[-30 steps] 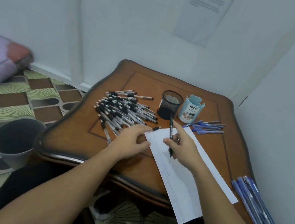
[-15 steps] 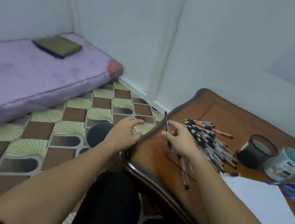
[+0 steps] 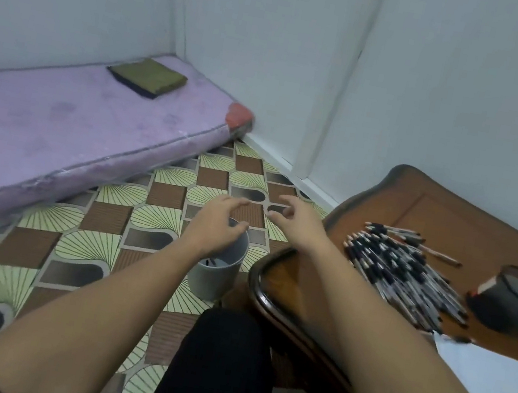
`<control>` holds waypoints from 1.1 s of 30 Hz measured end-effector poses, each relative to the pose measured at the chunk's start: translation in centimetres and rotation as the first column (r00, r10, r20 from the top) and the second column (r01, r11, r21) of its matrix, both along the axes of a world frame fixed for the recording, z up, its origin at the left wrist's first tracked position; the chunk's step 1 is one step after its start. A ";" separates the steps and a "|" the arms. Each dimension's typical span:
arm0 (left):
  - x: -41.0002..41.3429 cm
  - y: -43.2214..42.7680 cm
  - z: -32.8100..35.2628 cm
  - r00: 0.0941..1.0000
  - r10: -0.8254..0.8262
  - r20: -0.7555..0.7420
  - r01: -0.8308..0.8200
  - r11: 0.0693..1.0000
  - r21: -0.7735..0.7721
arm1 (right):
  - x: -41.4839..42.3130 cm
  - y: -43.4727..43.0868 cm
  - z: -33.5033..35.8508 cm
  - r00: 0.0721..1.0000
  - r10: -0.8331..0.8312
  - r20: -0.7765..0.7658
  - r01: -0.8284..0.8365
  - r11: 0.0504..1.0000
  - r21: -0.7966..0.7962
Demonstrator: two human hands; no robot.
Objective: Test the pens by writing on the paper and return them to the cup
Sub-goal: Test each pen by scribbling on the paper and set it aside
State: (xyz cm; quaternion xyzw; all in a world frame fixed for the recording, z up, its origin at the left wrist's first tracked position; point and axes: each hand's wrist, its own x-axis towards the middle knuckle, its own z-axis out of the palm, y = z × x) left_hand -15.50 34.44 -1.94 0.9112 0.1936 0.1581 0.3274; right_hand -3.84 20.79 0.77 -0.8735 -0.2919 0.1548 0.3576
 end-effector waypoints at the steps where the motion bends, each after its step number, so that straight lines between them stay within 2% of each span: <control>1: 0.4 -0.7 0.1 1.000 -0.026 0.004 0.026 1.000 0.007 | 0.1 -1.0 0.1 1.000 -0.012 0.003 0.012 1.000 0.007; 9: 5.3 -9.9 1.2 0.966 -0.250 0.061 0.250 0.968 0.020 | 1.3 -13.4 1.1 0.978 -0.159 0.137 0.159 0.987 0.007; 15: 8.5 -21.0 1.2 0.877 -0.477 0.049 0.476 0.879 0.035 | 1.1 -26.5 1.1 0.926 -0.331 0.184 0.343 0.938 -0.039; 19: 9.5 -27.6 0.3 0.793 -0.609 0.010 0.608 0.793 0.043 | 0.6 -34.7 0.3 0.859 -0.474 0.195 0.494 0.866 -0.071; 23: 9.7 -31.5 -1.0 0.739 -0.671 -0.054 0.673 0.736 0.073 | 0.8 -40.8 -1.2 0.781 -0.595 0.191 0.620 0.777 -0.113; 29: 9.0 -33.3 -2.4 0.714 -0.685 -0.143 0.699 0.685 0.208 | 3.4 -46.4 -4.2 0.677 -0.677 0.288 0.733 0.658 -0.173; 33: 8.6 -33.4 -3.7 0.673 -0.716 -0.185 0.739 0.638 0.218 | 5.2 -47.9 -5.1 0.662 -0.673 0.329 0.749 0.576 -0.328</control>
